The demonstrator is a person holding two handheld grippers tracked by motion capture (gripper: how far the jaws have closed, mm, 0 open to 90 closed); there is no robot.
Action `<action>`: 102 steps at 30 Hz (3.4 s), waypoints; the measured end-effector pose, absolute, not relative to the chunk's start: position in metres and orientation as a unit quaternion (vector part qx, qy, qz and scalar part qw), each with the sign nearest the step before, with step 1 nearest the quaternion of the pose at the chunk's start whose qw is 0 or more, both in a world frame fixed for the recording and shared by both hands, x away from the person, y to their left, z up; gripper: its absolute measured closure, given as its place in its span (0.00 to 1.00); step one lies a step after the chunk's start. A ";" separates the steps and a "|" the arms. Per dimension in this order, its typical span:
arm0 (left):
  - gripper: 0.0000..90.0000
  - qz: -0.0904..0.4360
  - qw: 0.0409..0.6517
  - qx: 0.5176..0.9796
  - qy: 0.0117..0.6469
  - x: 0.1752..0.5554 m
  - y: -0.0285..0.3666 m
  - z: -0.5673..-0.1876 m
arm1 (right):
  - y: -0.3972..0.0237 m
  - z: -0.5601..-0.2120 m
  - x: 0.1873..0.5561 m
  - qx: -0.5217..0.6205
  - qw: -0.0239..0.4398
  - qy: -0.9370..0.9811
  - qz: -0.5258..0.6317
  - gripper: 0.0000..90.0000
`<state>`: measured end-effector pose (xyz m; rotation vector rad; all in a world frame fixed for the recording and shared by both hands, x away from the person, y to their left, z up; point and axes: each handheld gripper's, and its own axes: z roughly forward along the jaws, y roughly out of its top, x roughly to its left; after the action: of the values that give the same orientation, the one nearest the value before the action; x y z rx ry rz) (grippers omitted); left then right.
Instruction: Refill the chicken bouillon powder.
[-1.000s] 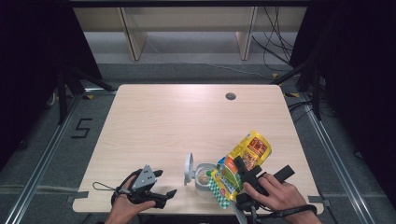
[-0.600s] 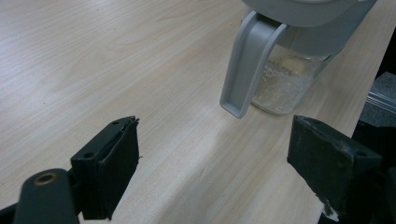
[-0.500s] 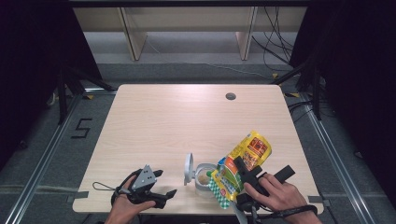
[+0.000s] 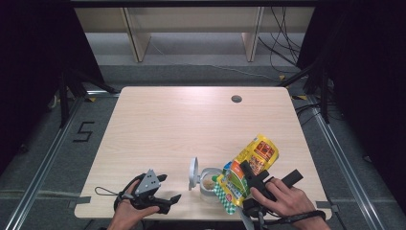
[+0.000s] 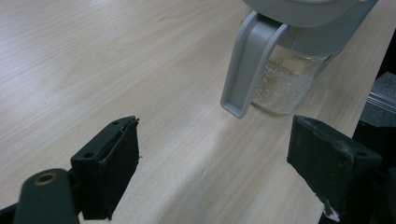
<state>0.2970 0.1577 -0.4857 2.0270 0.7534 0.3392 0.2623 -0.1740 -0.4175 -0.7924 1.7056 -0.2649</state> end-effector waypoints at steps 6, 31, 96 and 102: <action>0.18 0.133 0.460 0.821 0.309 0.297 0.158 -0.486 | -0.175 -0.417 0.262 -0.340 0.583 0.729 -0.116 0.68; 0.18 0.139 0.458 0.825 0.301 0.297 0.159 -0.485 | -0.177 -0.417 0.262 -0.339 0.590 0.724 -0.109 0.68; 0.18 0.140 0.455 0.829 0.293 0.298 0.160 -0.484 | -0.180 -0.411 0.260 -0.334 0.585 0.729 -0.120 0.69; 0.18 0.140 0.457 0.828 0.294 0.298 0.159 -0.484 | -0.181 -0.411 0.259 -0.333 0.593 0.723 -0.121 0.69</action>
<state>0.2982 0.1594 -0.4842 2.0404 0.7254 0.3445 0.2593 -0.1807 -0.4107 -0.7732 1.6821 -0.2802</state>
